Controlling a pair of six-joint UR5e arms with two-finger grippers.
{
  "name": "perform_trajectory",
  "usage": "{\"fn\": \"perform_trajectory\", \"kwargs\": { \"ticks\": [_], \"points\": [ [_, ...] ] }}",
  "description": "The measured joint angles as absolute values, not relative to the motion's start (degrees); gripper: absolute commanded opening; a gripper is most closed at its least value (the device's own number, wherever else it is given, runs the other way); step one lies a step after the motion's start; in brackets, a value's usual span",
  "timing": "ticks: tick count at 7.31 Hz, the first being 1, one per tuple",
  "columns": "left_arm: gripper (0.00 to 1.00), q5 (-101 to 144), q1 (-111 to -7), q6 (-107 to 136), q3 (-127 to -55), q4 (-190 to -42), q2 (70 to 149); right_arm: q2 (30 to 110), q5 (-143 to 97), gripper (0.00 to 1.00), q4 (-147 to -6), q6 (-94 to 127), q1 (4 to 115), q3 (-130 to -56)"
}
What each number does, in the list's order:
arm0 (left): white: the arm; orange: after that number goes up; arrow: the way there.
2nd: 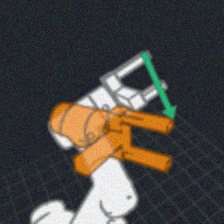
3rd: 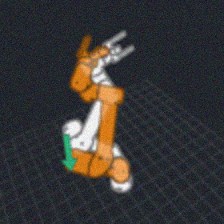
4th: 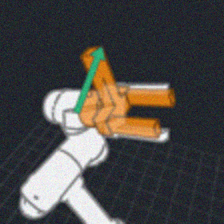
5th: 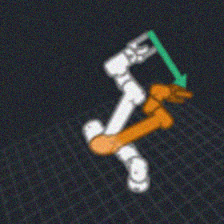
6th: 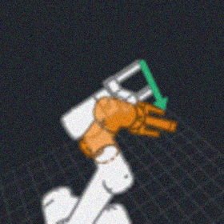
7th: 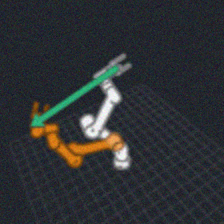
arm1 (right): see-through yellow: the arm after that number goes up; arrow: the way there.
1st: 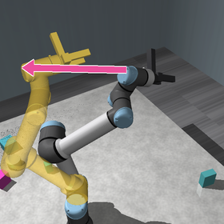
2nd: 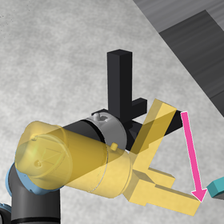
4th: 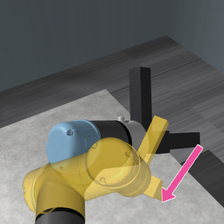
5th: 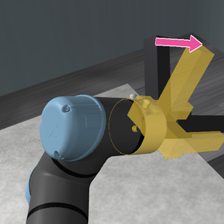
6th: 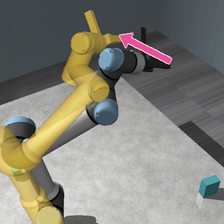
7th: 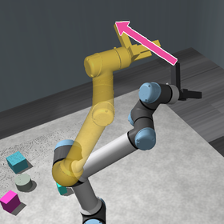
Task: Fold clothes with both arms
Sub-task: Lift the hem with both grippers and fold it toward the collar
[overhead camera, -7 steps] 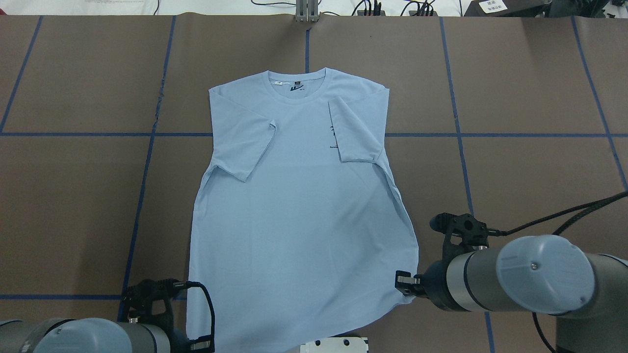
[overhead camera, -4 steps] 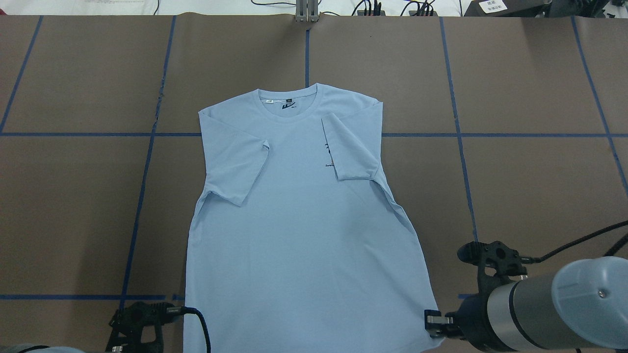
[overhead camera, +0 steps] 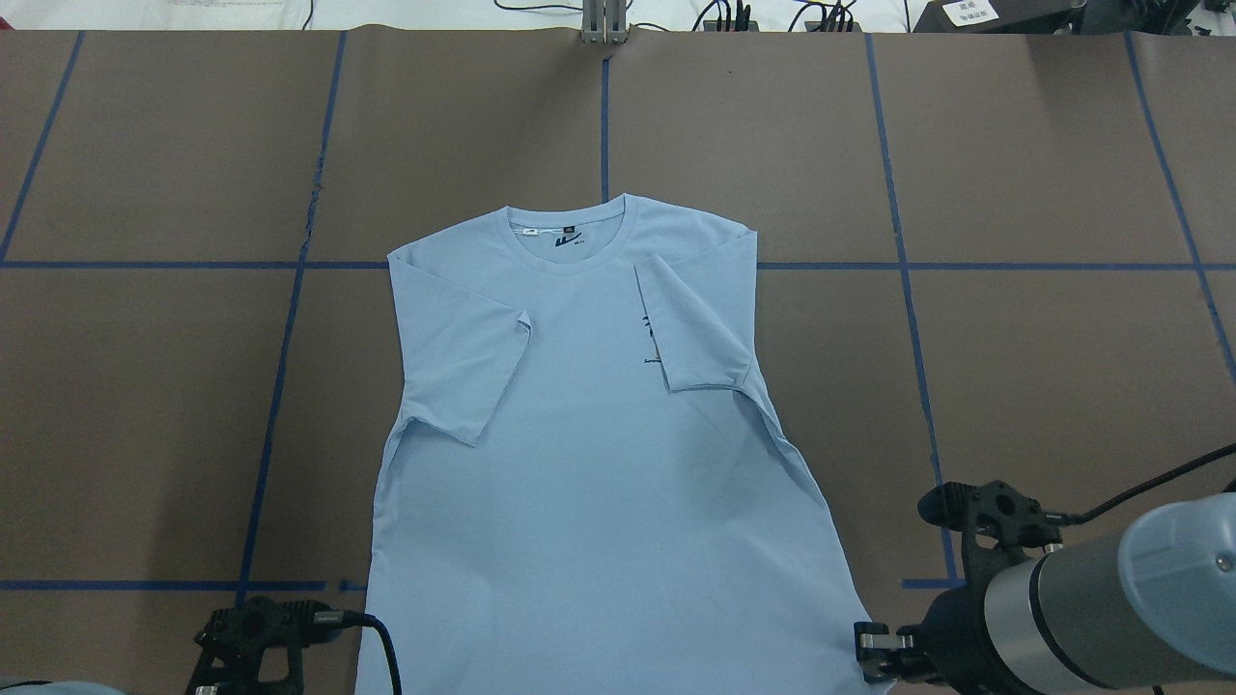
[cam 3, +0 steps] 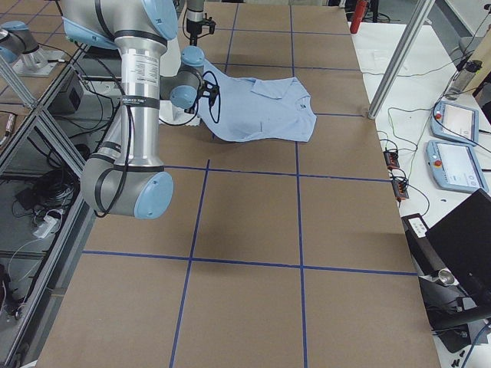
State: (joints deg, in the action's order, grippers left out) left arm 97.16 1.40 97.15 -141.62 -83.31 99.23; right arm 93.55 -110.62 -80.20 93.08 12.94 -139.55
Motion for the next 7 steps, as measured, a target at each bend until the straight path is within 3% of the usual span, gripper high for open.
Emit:
{"fn": "perform_trajectory", "kwargs": {
  "ticks": [4, 7],
  "points": [
    [0.0, 101.45, -14.43, 85.62, -140.19, -83.21, 100.37, 83.07, -110.68, 0.0, -79.61, 84.15, 27.77, -128.21],
    [0.0, 104.69, -25.31, 80.5, -131.88, -83.21, 106.54, 71.42, -110.21, 0.0, -79.56, 81.04, 38.79, -116.62]
  ]
}}
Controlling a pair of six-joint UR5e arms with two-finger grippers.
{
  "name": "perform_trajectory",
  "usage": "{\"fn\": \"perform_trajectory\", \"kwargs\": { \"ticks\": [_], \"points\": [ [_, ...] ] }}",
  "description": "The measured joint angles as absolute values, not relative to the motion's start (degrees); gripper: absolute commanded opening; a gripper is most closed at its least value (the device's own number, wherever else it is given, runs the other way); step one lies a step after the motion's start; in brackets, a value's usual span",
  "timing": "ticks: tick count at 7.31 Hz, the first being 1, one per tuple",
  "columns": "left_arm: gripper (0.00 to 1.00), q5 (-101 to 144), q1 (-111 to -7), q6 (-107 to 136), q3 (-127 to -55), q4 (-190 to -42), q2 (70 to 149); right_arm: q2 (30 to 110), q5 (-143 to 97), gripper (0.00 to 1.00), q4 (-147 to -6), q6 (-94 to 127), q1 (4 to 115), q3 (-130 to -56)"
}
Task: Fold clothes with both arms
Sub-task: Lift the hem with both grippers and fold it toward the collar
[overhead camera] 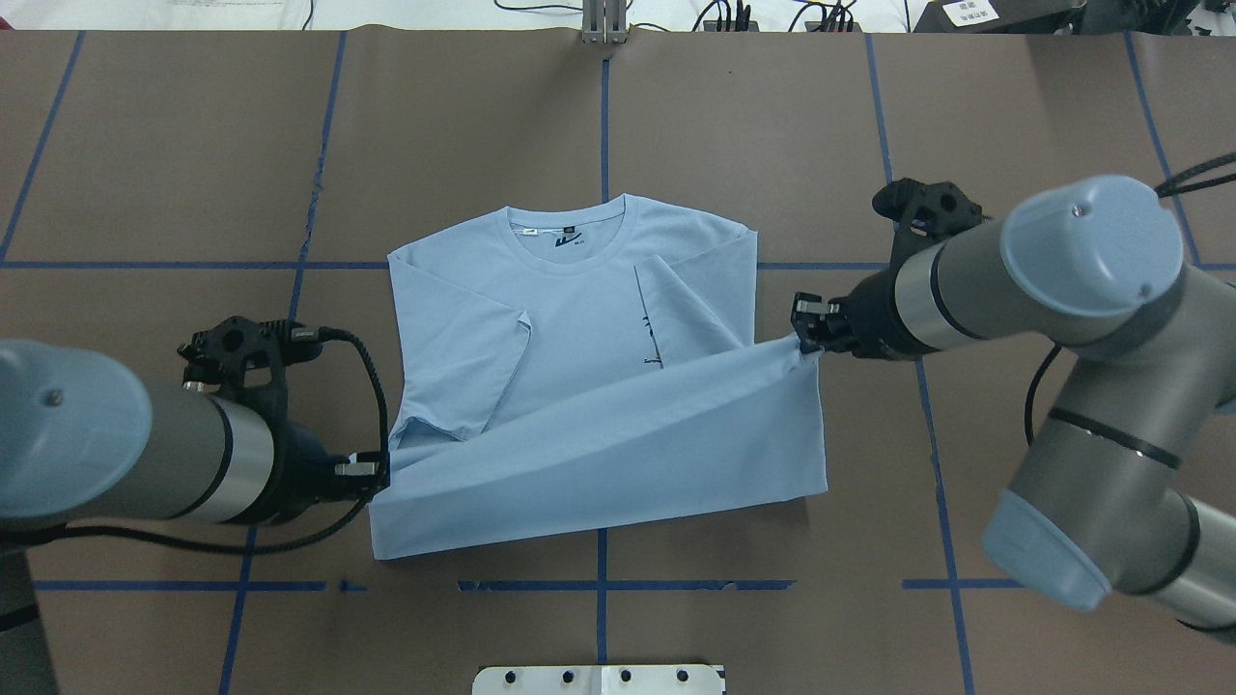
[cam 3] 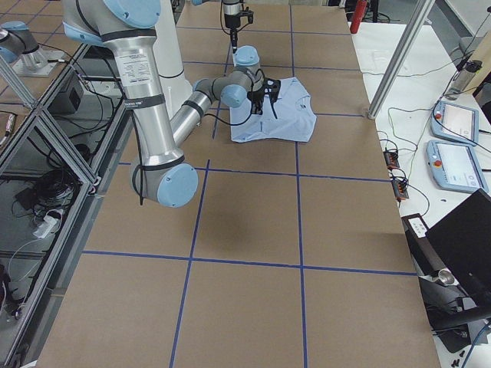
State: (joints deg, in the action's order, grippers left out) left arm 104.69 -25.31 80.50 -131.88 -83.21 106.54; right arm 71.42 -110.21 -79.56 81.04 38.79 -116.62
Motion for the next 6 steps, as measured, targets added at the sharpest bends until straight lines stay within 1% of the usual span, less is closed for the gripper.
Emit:
{"fn": "perform_trajectory", "kwargs": {
  "ticks": [1, 3, 4, 6],
  "points": [
    [0.0, 105.14, -28.0, 78.67, -127.97, -83.34, 108.53, 67.47, -109.98, 0.0, -79.56, 79.03, 41.41, -112.2],
    [0.0, 105.49, -33.63, 73.32, -122.76, -83.64, 110.03, 62.0, -109.16, 0.0, -76.92, 76.46, 44.26, -103.49],
    [0.0, 105.53, -35.99, 71.17, -119.94, -84.17, 110.96, 60.27, -108.92, 0.0, -73.61, 76.0, 45.2, -99.17],
    [0.0, 105.48, -38.26, 69.29, -111.61, -89.15, 113.88, 55.24, -108.62, 0.0, -66.69, 75.79, 46.44, -88.36]
  ]
}}
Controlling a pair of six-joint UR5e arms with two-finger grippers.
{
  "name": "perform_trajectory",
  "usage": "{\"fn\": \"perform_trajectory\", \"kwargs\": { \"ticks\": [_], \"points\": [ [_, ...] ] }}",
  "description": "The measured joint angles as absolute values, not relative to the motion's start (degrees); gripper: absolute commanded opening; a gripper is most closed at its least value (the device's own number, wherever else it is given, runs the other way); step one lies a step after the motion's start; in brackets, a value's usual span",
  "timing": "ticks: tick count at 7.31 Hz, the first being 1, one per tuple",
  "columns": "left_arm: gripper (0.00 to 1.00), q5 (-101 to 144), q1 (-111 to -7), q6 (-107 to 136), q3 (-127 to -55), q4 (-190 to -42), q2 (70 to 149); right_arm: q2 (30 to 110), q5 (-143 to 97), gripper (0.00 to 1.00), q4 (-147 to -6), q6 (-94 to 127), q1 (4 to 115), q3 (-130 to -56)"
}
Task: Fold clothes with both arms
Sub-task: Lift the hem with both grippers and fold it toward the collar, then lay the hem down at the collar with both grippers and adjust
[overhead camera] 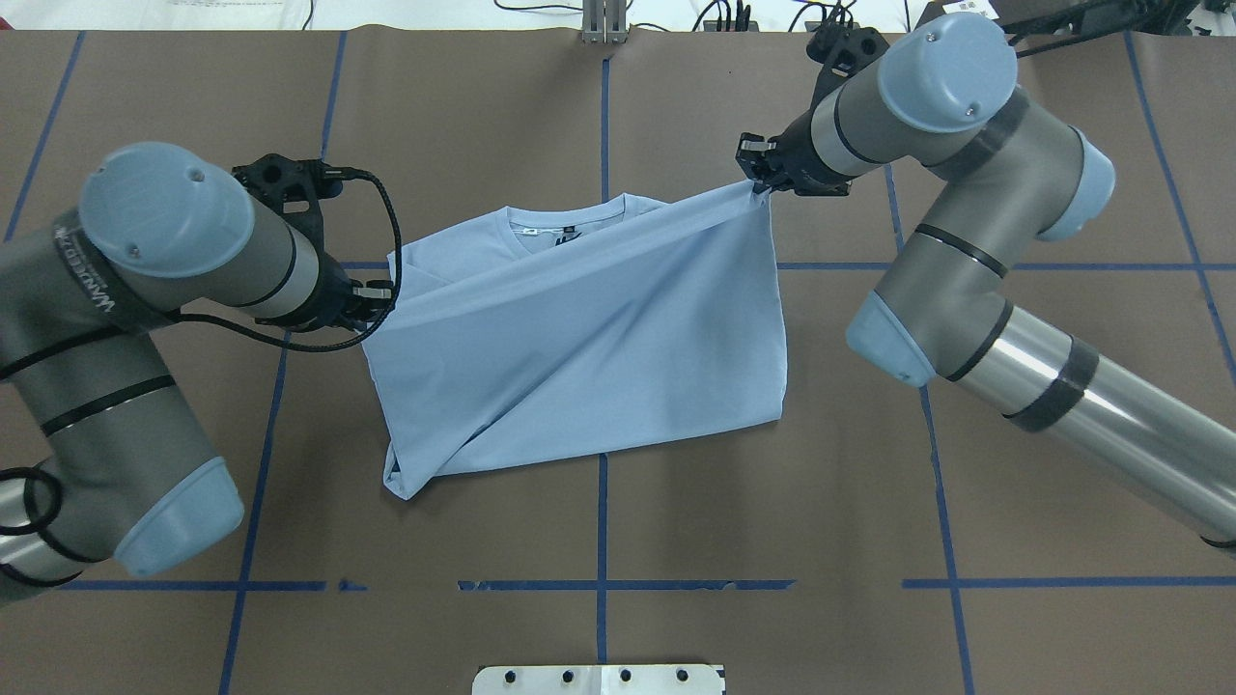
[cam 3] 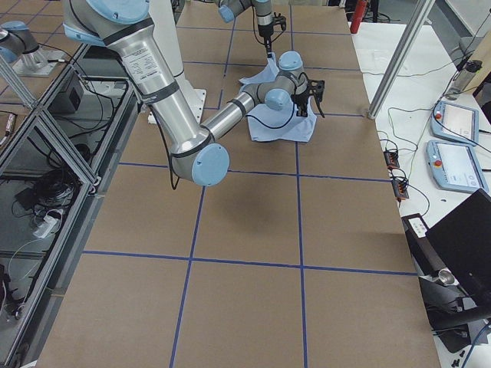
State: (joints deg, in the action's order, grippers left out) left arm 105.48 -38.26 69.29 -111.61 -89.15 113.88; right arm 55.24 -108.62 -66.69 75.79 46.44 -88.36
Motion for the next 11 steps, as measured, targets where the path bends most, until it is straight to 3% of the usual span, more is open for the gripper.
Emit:
{"fn": "perform_trajectory", "kwargs": {
  "ticks": [2, 5, 11],
  "points": [
    [0.0, 105.38, -39.39, 69.01, -102.68, -97.78, 115.22, 51.89, -107.91, 0.0, -61.25, 75.82, 46.69, -79.66],
    [0.0, 105.2, -41.32, 69.01, -91.65, -105.95, 118.38, 50.27, -106.94, 0.0, -58.86, 75.79, 46.4, -74.68],
    [0.0, 104.91, -44.37, 68.59, -85.77, -109.52, 120.14, 48.48, -105.79, 0.0, -58.71, 75.76, 46.28, -71.99]
  ]
}}
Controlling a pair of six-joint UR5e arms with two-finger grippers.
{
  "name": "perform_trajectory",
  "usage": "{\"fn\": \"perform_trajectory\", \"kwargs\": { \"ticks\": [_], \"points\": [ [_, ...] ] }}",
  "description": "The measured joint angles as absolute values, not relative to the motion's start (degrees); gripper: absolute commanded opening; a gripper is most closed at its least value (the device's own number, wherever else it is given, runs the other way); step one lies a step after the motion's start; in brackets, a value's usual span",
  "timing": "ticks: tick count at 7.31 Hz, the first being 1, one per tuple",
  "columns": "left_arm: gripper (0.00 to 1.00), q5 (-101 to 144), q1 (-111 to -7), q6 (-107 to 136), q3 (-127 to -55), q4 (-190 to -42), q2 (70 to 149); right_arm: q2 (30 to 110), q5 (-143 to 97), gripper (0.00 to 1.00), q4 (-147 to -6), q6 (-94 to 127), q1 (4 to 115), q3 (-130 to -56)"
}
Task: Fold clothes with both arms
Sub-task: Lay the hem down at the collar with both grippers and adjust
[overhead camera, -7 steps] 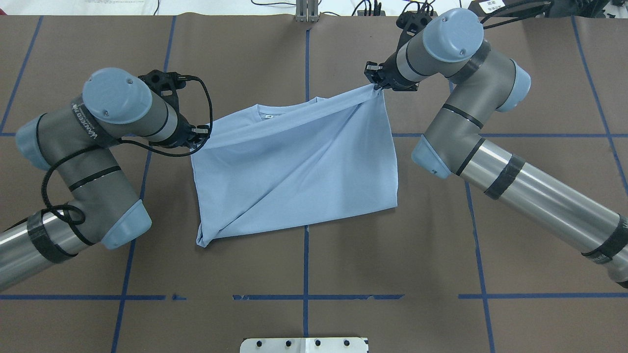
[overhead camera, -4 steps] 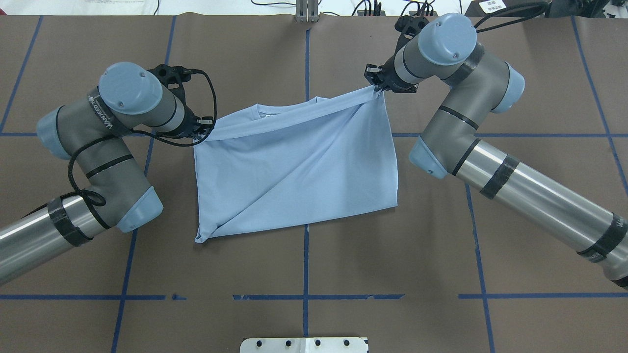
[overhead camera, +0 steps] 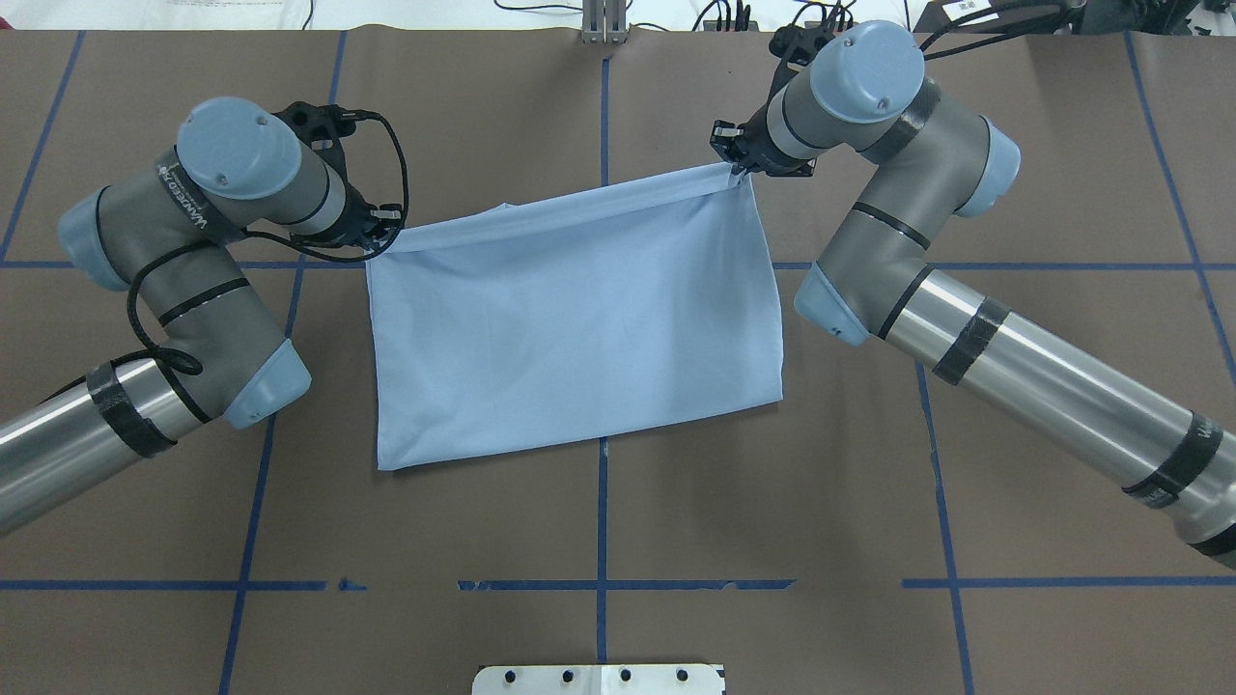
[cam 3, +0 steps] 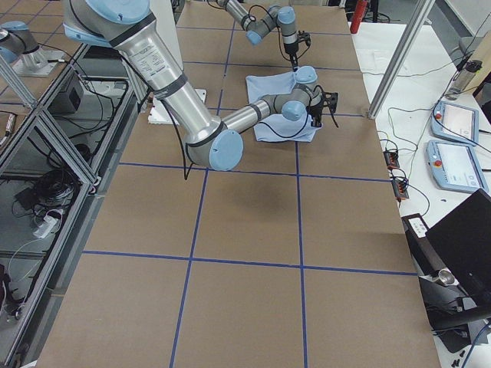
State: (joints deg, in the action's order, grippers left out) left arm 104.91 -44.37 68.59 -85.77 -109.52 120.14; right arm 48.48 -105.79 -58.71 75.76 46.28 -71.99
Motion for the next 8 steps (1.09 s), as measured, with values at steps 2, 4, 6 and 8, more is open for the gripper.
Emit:
{"fn": "perform_trajectory", "kwargs": {
  "ticks": [2, 4, 6, 8],
  "points": [
    [0.0, 104.92, -44.69, 68.56, -85.24, -109.72, 120.33, 48.14, -105.27, 0.0, -58.71, 75.82, 46.27, -71.59],
    [0.0, 104.94, -44.73, 68.55, -84.7, -109.83, 120.81, 47.71, -105.01, 0.0, -58.65, 75.81, 46.2, -70.94],
    [0.51, 104.94, -44.6, 68.74, -84.63, -109.86, 121.7, 47.95, -104.97, 0.64, -56.6, 75.82, 45.67, -70.83],
    [1.0, 104.94, -44.5, 69.16, -84.61, -109.81, 122.03, 48.34, -104.89, 1.0, -55.29, 75.79, 45.14, -70.78]
  ]
}}
